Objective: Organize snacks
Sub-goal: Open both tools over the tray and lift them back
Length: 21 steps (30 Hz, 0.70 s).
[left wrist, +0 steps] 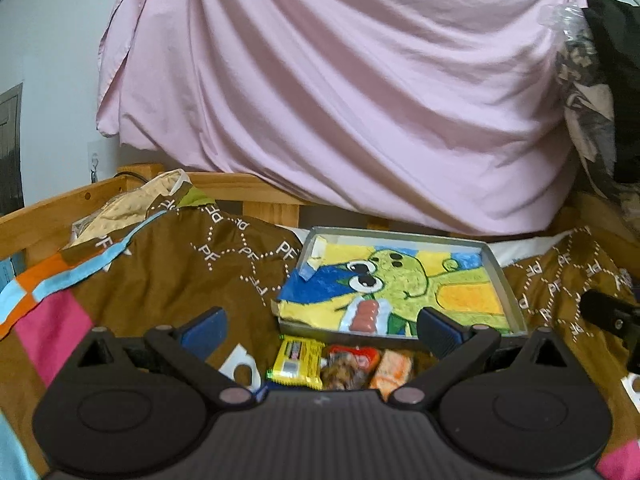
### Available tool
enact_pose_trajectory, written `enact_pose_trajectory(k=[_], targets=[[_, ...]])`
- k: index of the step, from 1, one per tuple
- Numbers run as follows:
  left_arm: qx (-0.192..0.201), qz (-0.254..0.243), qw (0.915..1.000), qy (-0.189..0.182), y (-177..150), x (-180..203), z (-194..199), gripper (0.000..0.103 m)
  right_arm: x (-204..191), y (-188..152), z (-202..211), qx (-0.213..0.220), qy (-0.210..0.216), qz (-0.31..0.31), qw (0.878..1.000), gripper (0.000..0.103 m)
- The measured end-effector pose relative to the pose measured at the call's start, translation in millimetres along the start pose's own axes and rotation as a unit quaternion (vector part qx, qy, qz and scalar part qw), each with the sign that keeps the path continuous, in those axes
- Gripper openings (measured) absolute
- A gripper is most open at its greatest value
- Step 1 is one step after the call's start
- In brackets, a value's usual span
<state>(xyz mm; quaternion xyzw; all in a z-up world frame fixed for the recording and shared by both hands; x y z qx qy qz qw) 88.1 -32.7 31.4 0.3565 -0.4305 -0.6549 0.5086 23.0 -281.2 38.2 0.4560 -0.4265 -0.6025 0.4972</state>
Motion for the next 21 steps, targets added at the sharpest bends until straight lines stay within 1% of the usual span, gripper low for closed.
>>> enact_pose_trajectory(k=[7,12,15,18,21], targets=[[-0.018,-0.019,0.9996,-0.001,-22.7,4.7,25.1,0.103,-10.7,-18.2,33.5,-0.025,-0.002,-0.004,1.0,0.102],[-0.029,-0.013,0.9995,0.0,-35.1,1.0,40.1,0.103,-14.1,-24.5,46.7,-0.035,-0.011,-0.012,0.999,0.102],[-0.037,-0.007,0.9993,0.005,-40.4,-3.7,45.2,0.103,-14.7,-33.8,49.7,-0.059,-0.017,-0.014,0.998,0.102],[-0.046,-0.003,0.9989,0.01,-44.8,-7.3,47.1,0.103,-17.5,-45.3,47.4,-0.09,-0.033,0.002,0.995,0.102],[-0.059,-0.002,0.9982,0.009,-50.4,-7.7,45.5,0.103,-19.1,-50.5,44.2,-0.104,-0.041,0.007,0.994,0.102]])
Point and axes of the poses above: each gripper's, at about its wrist camera, not at the fingertips, and z roughly against the way its jaws point, x to its right, y to its top, the point moved 5 cm from there along -z, roughly the way its jaws point, and after that the axes turned 5 degrees about -z, right-handed, at the moved point
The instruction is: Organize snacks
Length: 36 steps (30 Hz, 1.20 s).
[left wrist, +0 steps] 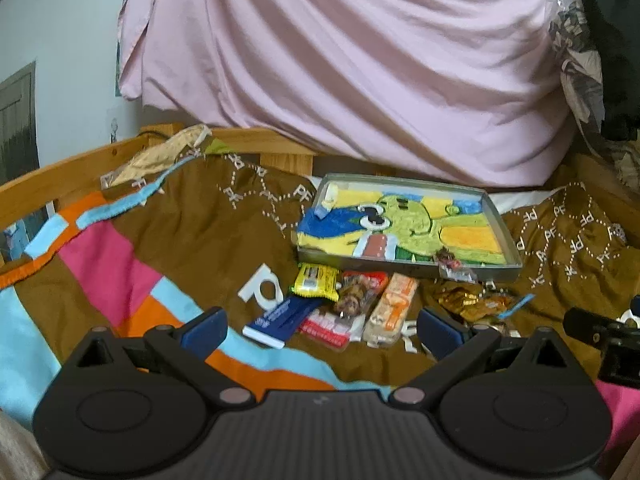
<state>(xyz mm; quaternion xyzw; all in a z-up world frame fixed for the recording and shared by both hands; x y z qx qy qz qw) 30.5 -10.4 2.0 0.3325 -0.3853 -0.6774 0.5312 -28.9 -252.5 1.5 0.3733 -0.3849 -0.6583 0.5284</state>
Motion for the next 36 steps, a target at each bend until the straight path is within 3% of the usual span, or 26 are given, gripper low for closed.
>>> enact_pose_trajectory(k=[20,27,32,36], targets=[[-0.057,0.009,0.9983,-0.007,-8.6,-0.4,-13.5,0.103,-6.3,-9.6,-19.6,-0.05,-0.017,0.026,0.998,0.102],[-0.093,-0.016,0.9948,-0.037,-4.0,6.6,-24.5,0.103,-5.8,-9.2,-26.7,-0.07,-0.011,0.021,0.997,0.102],[-0.092,-0.062,0.9923,-0.054,4.0,11.7,-38.3,0.103,-2.8,-1.9,-31.1,-0.063,-0.001,0.009,0.998,0.102],[-0.095,-0.07,0.9903,-0.073,9.1,14.8,-53.5,0.103,2.4,5.8,-36.5,-0.052,0.003,-0.004,0.999,0.102]])
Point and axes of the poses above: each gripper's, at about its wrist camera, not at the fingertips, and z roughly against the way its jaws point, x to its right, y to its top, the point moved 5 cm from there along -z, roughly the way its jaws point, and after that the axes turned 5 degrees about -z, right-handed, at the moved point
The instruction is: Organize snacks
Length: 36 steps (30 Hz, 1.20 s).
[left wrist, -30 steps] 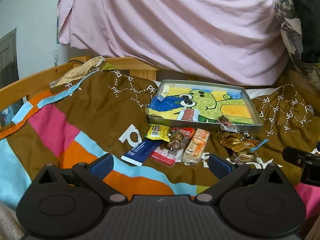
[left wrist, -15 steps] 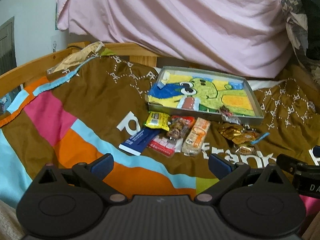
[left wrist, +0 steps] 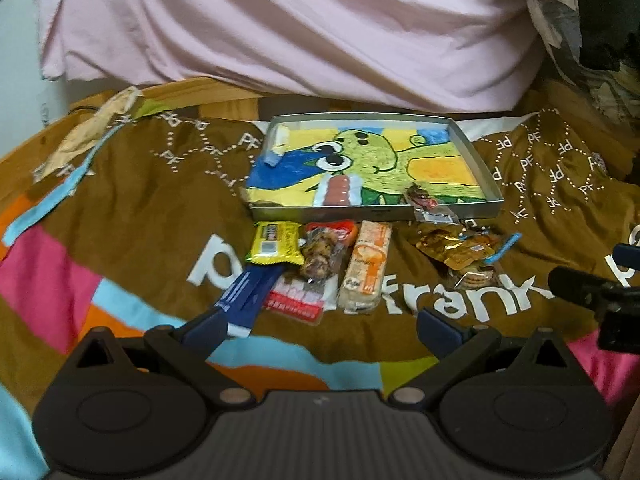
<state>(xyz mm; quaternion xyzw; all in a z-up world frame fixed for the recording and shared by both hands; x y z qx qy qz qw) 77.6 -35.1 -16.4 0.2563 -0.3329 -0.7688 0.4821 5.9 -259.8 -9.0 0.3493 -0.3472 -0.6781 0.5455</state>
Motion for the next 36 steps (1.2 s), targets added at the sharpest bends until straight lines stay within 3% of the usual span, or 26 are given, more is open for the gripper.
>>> enact_pose_trajectory(k=[5,10,16,22,25,29,36], targets=[[-0.004,0.007,0.9997,-0.023,9.0,-2.4,-20.3,0.103,5.6,7.2,-18.2,-0.021,0.015,-0.012,1.0,0.102],[0.004,-0.026,0.999,-0.038,20.7,2.7,-41.1,0.103,9.9,17.3,-40.6,-0.03,0.017,0.008,0.999,0.102],[0.007,-0.04,0.9989,-0.024,27.7,0.9,-60.6,0.103,22.6,27.6,-78.3,-0.053,0.037,-0.008,0.998,0.102],[-0.002,-0.044,0.9989,-0.016,34.4,-7.0,-79.5,0.103,20.5,34.7,-114.1,-0.066,0.054,0.059,0.995,0.102],[0.005,-0.028,0.9988,-0.04,39.2,-11.0,-86.0,0.102,12.5,31.7,-124.2,-0.076,0.071,0.084,0.991,0.101],[0.011,-0.04,0.9942,-0.099,47.2,-7.5,-96.7,0.101,2.4,21.6,-129.6,-0.1,0.086,0.114,0.985,0.101],[-0.014,-0.05,0.9895,-0.135,52.9,0.6,-131.5,0.098,-0.8,12.9,-139.3,-0.113,0.085,0.121,0.983,0.101]])
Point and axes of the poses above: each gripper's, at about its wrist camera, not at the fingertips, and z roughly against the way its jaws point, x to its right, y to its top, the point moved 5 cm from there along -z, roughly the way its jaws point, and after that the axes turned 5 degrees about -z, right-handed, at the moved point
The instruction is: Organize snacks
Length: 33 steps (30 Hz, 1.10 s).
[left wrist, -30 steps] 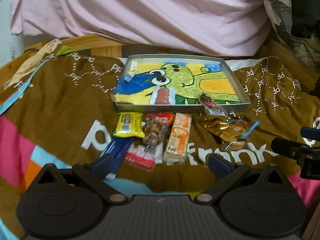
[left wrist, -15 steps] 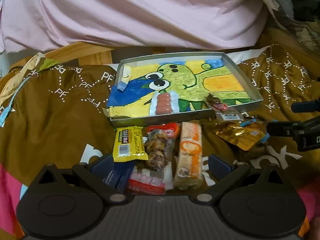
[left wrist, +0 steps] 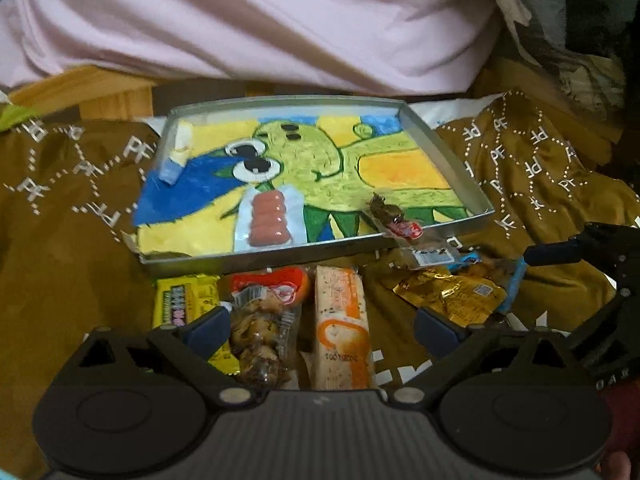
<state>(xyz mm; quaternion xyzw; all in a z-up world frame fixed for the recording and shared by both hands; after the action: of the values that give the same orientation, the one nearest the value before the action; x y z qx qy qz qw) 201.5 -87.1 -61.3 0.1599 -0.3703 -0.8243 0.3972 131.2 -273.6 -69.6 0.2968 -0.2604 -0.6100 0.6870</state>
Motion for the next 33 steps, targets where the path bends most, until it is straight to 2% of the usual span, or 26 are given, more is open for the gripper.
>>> enact_pose_trajectory(k=[4,10,17,22,28,33], targets=[[-0.022,-0.004,0.9994,-0.027,1.0,-0.7,-11.9,0.091,-5.6,-1.2,-5.7,-0.007,0.005,0.007,1.0,0.1],[-0.045,-0.025,0.9972,-0.053,3.4,3.9,-20.7,0.073,-9.8,-2.9,-15.7,-0.014,-0.005,0.024,1.0,0.095],[-0.088,-0.031,0.9947,-0.045,-2.5,6.9,-30.9,0.041,-16.1,-5.6,-24.0,-0.02,-0.009,0.053,0.998,0.084],[-0.097,-0.023,0.9944,-0.035,-3.1,8.3,-32.7,0.041,-15.0,-4.7,-28.8,-0.024,-0.007,0.042,0.999,0.082],[-0.112,0.034,0.9922,-0.041,-4.3,-1.5,-36.7,0.041,-12.4,0.0,-32.9,-0.022,-0.007,0.024,0.999,0.082],[-0.115,0.053,0.9913,-0.035,-5.7,-2.5,-34.9,0.04,-10.3,1.7,-31.0,-0.026,-0.016,0.016,0.999,0.068]])
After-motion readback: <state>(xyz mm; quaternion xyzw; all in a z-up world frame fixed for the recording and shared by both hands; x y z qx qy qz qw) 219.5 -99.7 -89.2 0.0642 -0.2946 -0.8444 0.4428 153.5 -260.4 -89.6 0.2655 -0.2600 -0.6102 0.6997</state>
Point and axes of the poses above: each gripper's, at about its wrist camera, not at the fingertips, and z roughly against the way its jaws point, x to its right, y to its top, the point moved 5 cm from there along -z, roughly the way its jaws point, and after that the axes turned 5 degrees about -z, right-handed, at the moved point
